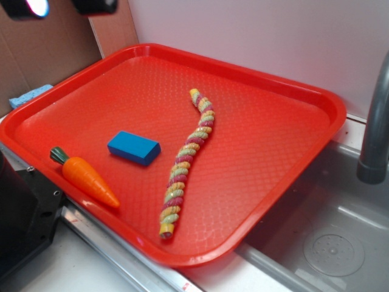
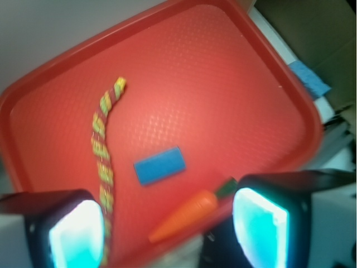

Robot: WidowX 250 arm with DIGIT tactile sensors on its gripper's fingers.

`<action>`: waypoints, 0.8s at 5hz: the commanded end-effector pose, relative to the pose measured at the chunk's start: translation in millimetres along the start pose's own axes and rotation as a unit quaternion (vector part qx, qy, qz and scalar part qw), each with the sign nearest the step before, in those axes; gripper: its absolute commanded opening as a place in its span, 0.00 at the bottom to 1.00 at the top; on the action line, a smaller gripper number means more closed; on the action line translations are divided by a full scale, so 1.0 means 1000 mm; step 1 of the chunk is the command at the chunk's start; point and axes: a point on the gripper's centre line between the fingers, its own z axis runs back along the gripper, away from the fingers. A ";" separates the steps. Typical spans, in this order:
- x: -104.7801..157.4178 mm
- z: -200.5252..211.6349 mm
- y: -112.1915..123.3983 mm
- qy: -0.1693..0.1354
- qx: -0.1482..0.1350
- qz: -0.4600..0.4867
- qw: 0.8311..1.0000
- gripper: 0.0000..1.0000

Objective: Grab the multicolored rope.

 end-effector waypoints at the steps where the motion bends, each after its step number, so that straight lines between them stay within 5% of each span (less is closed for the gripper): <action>1: 0.016 -0.053 -0.033 -0.012 -0.011 0.046 0.999 1.00; 4: 0.037 -0.142 -0.065 0.007 0.007 0.029 1.000 1.00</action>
